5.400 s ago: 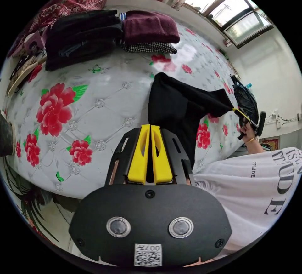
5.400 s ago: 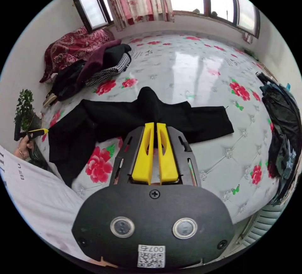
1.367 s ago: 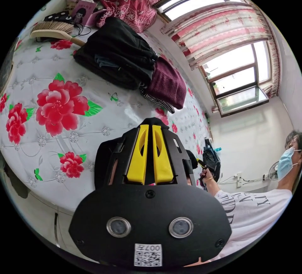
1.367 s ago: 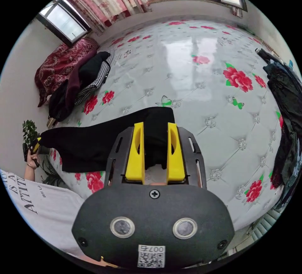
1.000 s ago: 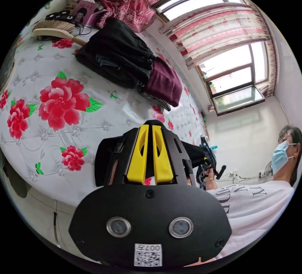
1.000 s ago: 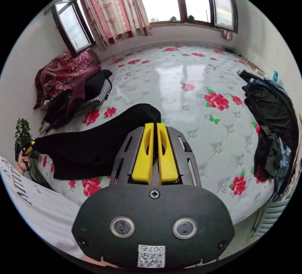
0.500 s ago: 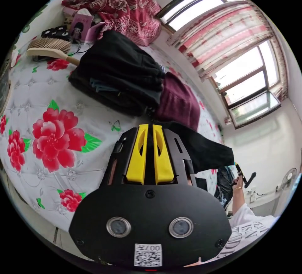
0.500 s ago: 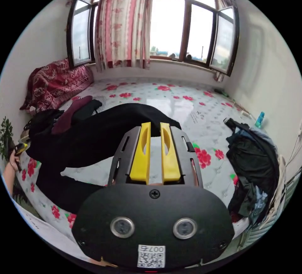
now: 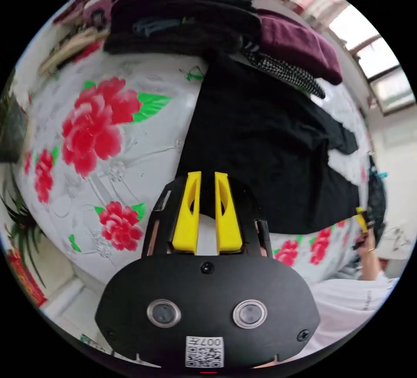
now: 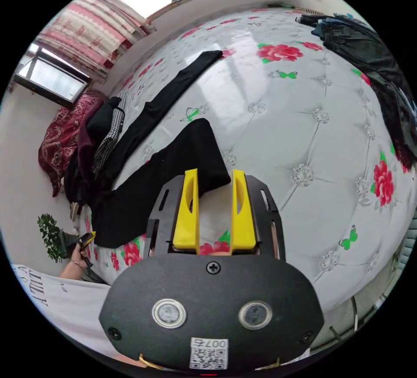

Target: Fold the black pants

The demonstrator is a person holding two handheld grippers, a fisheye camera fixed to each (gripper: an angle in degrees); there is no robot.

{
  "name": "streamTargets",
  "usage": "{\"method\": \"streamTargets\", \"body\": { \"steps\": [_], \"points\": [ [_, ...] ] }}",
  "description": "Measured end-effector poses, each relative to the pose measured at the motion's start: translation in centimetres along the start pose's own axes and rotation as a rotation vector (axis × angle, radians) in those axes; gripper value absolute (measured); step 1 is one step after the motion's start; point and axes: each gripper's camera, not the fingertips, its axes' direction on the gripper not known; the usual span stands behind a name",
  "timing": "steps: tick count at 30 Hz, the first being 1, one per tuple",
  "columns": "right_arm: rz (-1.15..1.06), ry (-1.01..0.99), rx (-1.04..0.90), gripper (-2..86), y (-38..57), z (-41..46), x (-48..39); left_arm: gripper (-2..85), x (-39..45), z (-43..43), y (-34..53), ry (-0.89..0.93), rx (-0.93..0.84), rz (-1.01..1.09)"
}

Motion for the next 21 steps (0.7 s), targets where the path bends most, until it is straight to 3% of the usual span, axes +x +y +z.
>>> {"method": "streamTargets", "body": {
  "steps": [5,8,10,13,18,21],
  "points": [
    [0.074,-0.045,0.050,1.7,-0.5,-1.7,-0.8,-0.1,2.0,1.3,0.9,-0.091,-0.044,0.085],
    [-0.156,0.066,0.159,0.8,0.0,-7.2,-4.5,-0.7,2.6,1.6,2.8,-0.152,-0.135,0.231],
    [-0.447,0.191,0.212,0.9,2.7,-11.1,-8.7,-0.9,2.6,1.4,4.9,-0.178,-0.170,0.283],
    [-0.596,0.246,0.159,2.0,6.9,-11.9,-10.8,-0.9,1.6,0.7,9.8,-0.208,-0.202,0.281],
    [-0.473,0.229,0.071,6.1,11.5,-9.7,-7.5,-0.8,-2.7,-0.6,15.9,-0.311,-0.227,0.205],
    [-0.355,0.220,-0.023,7.6,12.4,-7.8,-4.5,-0.7,-5.4,-1.6,16.5,-0.222,-0.195,0.076]
  ]
}}
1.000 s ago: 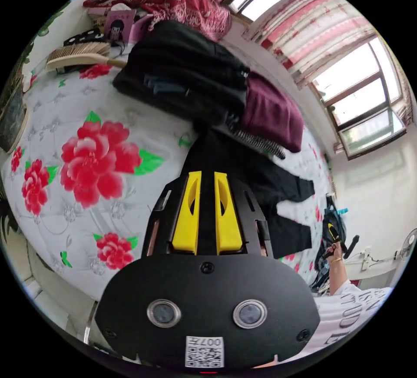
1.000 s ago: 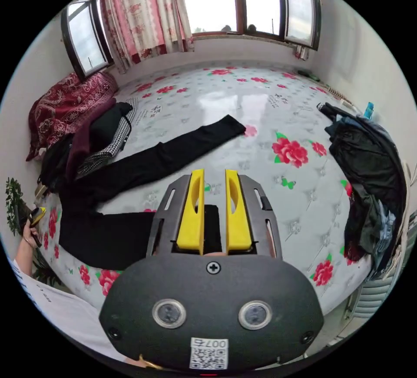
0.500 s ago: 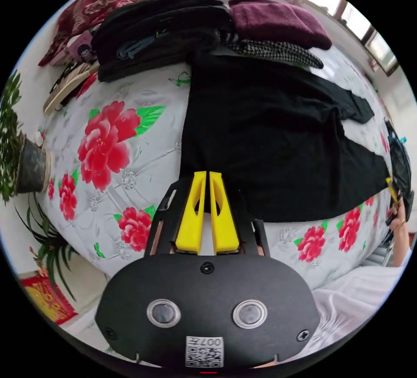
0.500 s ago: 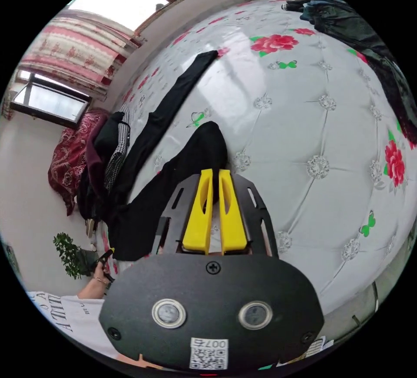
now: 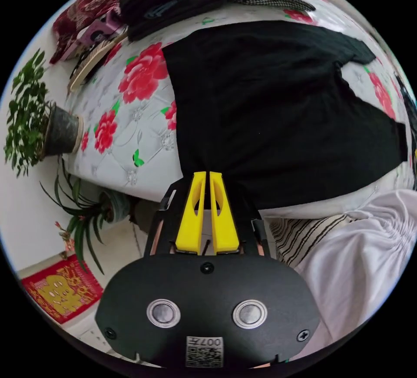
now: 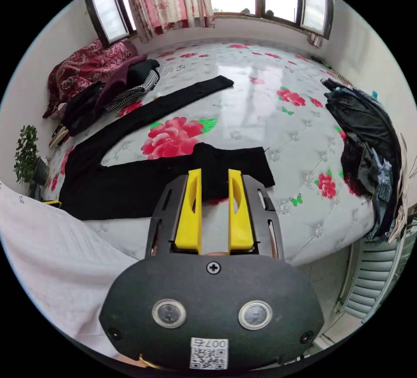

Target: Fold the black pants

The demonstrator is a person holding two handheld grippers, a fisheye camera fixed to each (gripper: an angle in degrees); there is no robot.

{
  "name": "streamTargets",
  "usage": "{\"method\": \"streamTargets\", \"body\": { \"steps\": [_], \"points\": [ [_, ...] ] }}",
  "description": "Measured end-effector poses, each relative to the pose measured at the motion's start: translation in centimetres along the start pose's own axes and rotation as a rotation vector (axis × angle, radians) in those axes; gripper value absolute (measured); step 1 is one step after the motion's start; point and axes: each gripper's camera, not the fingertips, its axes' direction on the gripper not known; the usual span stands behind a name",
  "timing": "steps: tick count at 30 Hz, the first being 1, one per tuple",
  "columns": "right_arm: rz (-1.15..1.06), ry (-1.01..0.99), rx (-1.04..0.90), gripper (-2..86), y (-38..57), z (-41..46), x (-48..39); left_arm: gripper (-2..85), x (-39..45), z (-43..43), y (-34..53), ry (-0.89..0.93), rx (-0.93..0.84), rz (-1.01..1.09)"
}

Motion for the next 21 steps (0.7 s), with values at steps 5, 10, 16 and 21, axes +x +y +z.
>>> {"method": "streamTargets", "body": {
  "steps": [5,10,16,21],
  "points": [
    [0.029,-0.011,-0.028,8.2,0.7,2.3,1.0,-0.6,-3.5,-0.9,0.7,0.127,0.028,-0.172],
    [0.084,0.089,-0.019,8.2,-1.3,4.0,3.1,-0.9,-6.7,-3.6,2.8,0.154,0.111,-0.240],
    [0.306,-0.095,-0.091,8.8,-1.7,6.7,9.4,-0.2,-12.0,-5.4,7.5,0.353,0.189,-0.461],
    [0.355,-0.095,-0.096,8.6,-1.7,8.1,10.5,4.0,-14.4,-4.7,9.6,0.522,0.178,-0.551]
  ]
}}
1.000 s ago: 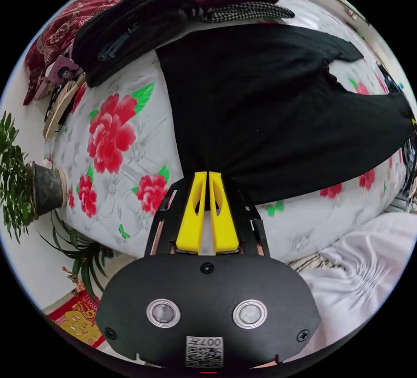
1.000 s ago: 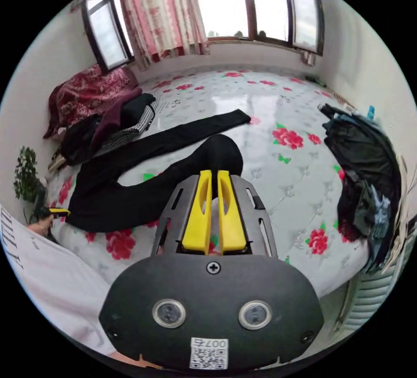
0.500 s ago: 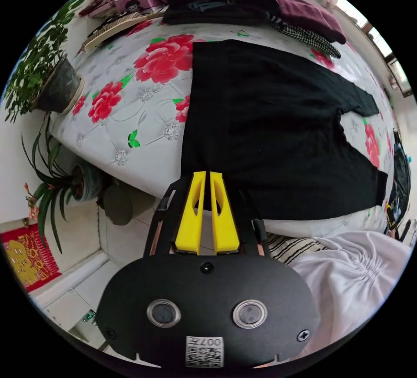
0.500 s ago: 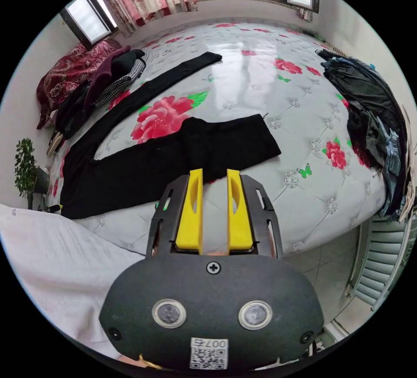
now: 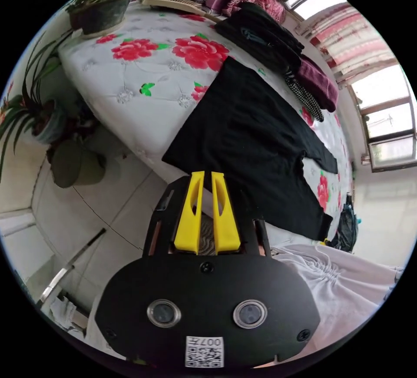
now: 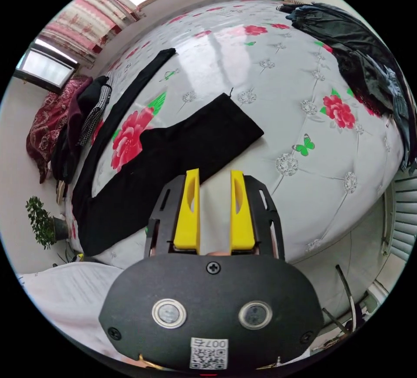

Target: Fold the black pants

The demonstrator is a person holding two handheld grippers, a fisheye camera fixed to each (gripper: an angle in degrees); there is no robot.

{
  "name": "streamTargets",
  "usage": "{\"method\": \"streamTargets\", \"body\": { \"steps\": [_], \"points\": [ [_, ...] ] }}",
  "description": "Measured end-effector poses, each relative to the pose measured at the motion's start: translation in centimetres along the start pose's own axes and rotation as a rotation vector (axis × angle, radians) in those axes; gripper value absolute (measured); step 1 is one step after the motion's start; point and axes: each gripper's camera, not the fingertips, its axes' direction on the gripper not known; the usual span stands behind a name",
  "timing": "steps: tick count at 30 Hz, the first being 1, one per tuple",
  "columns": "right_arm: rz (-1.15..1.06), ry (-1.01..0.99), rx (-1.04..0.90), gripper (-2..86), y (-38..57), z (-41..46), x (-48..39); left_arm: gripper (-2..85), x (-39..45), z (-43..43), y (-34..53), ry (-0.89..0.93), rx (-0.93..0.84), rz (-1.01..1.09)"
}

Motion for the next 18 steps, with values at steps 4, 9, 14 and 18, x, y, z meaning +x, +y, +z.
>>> {"method": "streamTargets", "body": {
  "steps": [4,9,14,18],
  "points": [
    [0.071,0.012,-0.030,7.3,-1.7,0.5,1.3,5.8,-0.8,-0.3,-1.6,0.014,-0.027,-0.028],
    [0.015,0.054,-0.076,7.0,-2.9,1.2,0.9,3.6,-3.2,-2.6,-4.4,0.083,-0.035,-0.197],
    [0.007,0.127,-0.087,6.6,-3.5,1.9,0.6,-0.3,-6.0,-5.1,-5.7,0.206,-0.032,-0.288],
    [-0.084,0.223,-0.124,3.7,-4.1,2.7,0.2,-0.8,-7.6,-8.1,-6.0,0.279,-0.002,-0.322]
  ]
}}
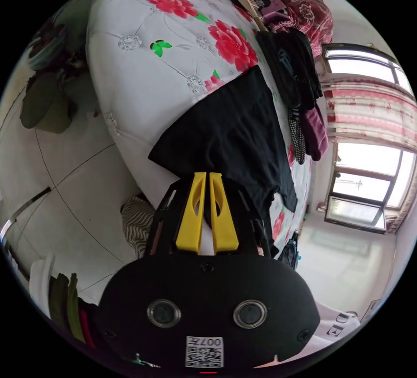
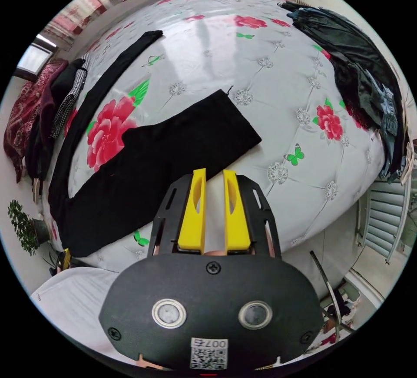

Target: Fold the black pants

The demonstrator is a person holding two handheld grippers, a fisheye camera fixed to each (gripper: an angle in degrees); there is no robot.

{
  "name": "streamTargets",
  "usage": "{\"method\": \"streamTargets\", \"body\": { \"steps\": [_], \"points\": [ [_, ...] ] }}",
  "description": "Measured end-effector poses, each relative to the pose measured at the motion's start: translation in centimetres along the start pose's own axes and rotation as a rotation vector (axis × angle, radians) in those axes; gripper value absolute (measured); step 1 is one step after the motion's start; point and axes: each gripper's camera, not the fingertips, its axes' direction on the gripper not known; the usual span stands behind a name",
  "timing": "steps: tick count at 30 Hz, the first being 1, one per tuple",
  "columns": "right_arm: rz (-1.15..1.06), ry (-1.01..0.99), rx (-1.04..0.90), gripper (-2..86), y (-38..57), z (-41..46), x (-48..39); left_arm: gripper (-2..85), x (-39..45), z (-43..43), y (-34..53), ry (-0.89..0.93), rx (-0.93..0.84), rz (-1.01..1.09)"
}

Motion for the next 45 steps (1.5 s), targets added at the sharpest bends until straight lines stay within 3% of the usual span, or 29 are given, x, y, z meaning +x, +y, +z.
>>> {"method": "streamTargets", "body": {
  "steps": [5,8,12,19,23,33,39,42,45],
  "points": [
    [-0.100,0.026,-0.004,0.5,-0.3,0.4,-0.1,-0.9,2.0,-4.3,-0.4,0.029,0.036,0.090],
    [-0.025,-0.135,0.054,0.0,-0.5,-0.7,2.1,-1.0,3.2,-7.1,-1.5,0.133,0.055,0.117],
    [0.126,-0.500,0.279,-0.2,-0.5,-4.7,6.7,-1.0,4.0,-10.4,-3.2,0.299,0.108,0.064],
    [0.187,-0.864,0.542,-0.2,-1.6,-8.6,9.0,-1.0,8.0,-13.4,-4.9,0.344,0.126,0.121],
    [0.213,-0.880,0.576,-0.2,-3.1,-8.6,8.0,-1.0,10.3,-13.9,-6.2,0.315,0.121,0.117],
    [0.272,-0.653,0.585,0.0,-12.9,-7.9,-1.2,-0.6,17.0,-8.2,-12.5,0.153,0.131,0.025],
    [0.157,-0.465,0.577,1.7,-24.7,-2.9,-11.4,4.7,20.1,-0.1,-17.8,0.064,0.098,0.030],
    [0.099,-0.559,0.473,3.3,-27.7,0.2,-15.2,6.1,21.3,0.5,-18.8,0.139,0.133,0.042],
    [-0.098,-0.589,0.461,4.5,-26.5,1.4,-20.1,5.9,22.8,-0.4,-18.2,0.051,0.153,0.164]
  ]
}}
